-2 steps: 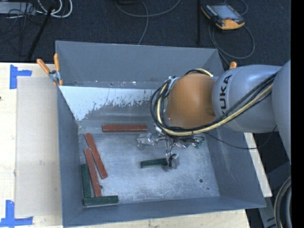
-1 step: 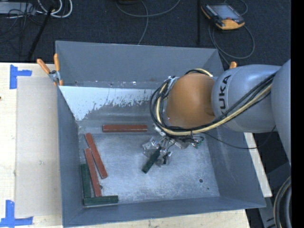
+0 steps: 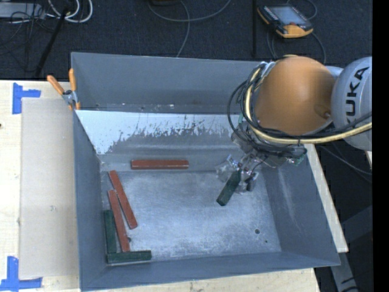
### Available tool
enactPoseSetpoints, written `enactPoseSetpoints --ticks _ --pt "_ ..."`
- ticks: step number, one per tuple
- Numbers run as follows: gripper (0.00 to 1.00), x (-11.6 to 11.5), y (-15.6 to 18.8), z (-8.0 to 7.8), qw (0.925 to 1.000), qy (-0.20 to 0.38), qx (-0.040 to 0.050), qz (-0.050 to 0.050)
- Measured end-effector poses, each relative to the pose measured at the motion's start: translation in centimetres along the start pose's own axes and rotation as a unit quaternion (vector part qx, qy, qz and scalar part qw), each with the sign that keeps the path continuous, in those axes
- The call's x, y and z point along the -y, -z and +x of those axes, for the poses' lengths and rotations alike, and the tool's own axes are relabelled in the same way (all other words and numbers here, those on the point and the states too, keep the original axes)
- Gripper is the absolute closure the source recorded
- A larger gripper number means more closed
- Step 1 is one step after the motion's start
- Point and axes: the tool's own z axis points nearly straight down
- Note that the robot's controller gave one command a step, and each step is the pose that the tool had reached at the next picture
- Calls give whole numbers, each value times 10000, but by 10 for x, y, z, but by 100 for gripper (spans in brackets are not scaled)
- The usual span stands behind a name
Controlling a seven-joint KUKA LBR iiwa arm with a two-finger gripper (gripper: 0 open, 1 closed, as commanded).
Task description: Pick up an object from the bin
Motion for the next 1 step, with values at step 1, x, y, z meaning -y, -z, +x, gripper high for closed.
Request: enactPoseSetpoints --ticks 1 --pt "100 -13 50 21 9789 2044 -7 -26"
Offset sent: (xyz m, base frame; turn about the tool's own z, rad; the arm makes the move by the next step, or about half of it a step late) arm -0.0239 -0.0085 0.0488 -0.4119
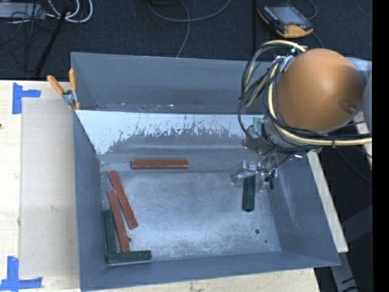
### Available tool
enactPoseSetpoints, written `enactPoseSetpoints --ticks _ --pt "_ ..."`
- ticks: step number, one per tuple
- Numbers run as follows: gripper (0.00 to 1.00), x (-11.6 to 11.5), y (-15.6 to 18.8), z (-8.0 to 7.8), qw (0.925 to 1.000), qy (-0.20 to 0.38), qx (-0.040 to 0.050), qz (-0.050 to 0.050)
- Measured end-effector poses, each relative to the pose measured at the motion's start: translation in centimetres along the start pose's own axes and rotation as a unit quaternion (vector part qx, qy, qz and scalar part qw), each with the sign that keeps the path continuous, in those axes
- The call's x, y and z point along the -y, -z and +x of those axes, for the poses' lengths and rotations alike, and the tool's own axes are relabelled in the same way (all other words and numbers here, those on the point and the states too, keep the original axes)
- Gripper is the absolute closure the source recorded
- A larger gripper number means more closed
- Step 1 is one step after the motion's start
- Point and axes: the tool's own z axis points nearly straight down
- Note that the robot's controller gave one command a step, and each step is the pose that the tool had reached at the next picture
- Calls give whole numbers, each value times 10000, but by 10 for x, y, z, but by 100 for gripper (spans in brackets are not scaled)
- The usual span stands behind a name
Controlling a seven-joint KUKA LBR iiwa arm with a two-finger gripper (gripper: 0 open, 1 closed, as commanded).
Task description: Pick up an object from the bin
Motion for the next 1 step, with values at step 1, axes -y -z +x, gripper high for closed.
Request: enactPoseSetpoints --ticks 1 --pt "100 -2 28 -9 9999 171 8 3"
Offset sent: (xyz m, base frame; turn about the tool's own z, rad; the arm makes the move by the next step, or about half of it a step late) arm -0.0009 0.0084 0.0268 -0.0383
